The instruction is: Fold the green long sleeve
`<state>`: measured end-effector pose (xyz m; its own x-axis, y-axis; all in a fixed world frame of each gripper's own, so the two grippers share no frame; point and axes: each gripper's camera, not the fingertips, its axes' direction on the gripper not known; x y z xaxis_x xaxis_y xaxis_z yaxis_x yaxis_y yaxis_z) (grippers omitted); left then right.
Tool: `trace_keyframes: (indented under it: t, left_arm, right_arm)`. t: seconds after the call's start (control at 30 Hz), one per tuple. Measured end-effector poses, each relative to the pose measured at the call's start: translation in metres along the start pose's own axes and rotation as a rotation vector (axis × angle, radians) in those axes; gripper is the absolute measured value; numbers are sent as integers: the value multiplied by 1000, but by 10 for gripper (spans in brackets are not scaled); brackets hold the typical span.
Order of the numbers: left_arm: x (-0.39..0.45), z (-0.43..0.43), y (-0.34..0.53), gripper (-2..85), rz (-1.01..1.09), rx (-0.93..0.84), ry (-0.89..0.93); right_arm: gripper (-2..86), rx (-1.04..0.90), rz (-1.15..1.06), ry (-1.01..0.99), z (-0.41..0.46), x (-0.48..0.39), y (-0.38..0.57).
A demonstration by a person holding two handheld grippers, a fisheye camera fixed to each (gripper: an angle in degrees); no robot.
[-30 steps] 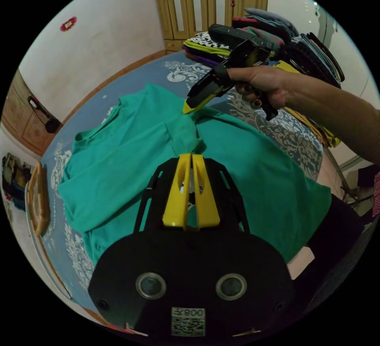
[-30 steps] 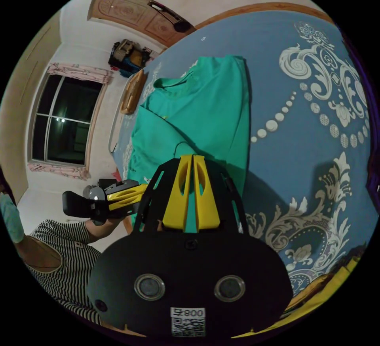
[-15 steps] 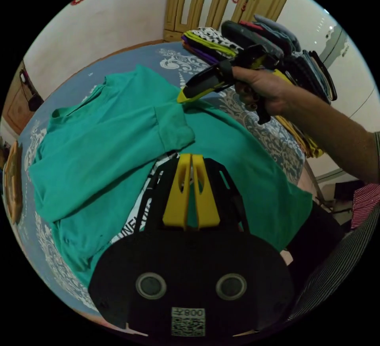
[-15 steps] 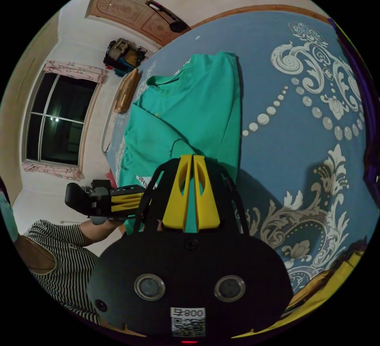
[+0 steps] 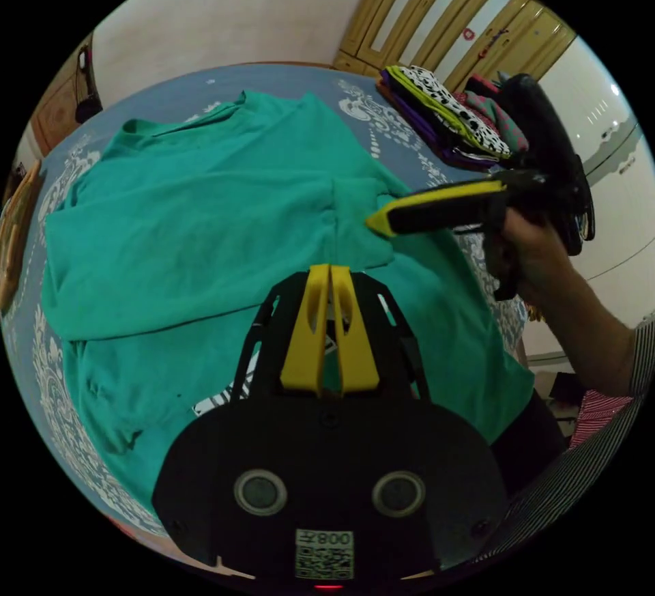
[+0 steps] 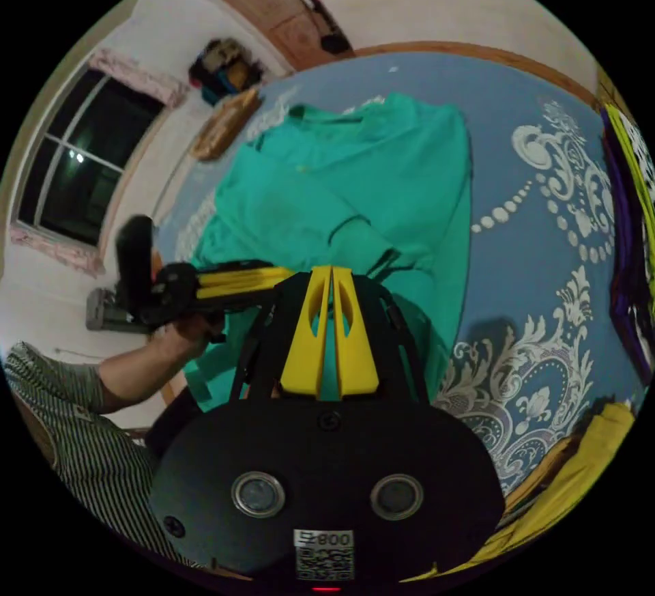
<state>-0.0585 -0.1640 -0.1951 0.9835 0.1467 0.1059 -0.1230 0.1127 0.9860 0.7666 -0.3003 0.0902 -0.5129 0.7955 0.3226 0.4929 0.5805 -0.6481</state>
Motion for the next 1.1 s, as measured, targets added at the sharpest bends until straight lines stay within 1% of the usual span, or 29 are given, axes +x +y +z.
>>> trace_keyframes:
  t: [0.07,0.13,0.2,0.23,0.33,0.4,0.47,0.53,0.6,0.77,0.9,0.97,1.0,1.07,1.1]
  left_arm:
    - [-12,-20,12,1,7,7,5]
    - [-21,-42,25,1,7,55,-12]
    - [-33,-61,39,1,-10,84,-37]
    - [-43,-69,47,1,-27,68,-51]
    - [-71,-71,65,1,-62,-75,-40]
    - [-82,-94,79,1,-60,-28,-18]
    - [-91,-134,103,1,-45,18,-69]
    - [-102,-161,127,1,-54,18,-100]
    - [-117,-185,156,2,-86,-4,-131]
    - [-175,-255,264,2,-306,-77,-154]
    - [-209,-306,333,5,-477,-60,-102]
    - [-231,-338,379,9,-607,12,3]
    - [-237,-345,391,11,-639,37,31]
    - [-258,-370,438,23,-753,124,152]
    - [-263,-374,448,29,-774,138,177]
  right_arm:
    - [0,-84,5,86,21,-7,9]
    - [0,-56,53,39,20,-8,24]
    - [0,-47,66,43,18,-11,36]
    - [0,-47,57,64,17,-17,44]
    - [0,-40,46,104,16,-31,64]
    - [0,-36,47,134,12,-40,76]
    - [0,-24,20,179,3,-53,91]
    - [0,-32,-18,227,-9,-70,118]
    - [1,-41,-21,225,-19,-79,143]
    - [1,-118,39,202,-34,-82,222]
    - [3,-176,131,171,-47,-77,284]
    - [4,-171,170,127,-59,-76,307]
    - [6,-152,199,88,-69,-75,323]
    - [10,-108,238,37,-86,-74,348]
    - [16,-89,261,4,-96,-72,365]
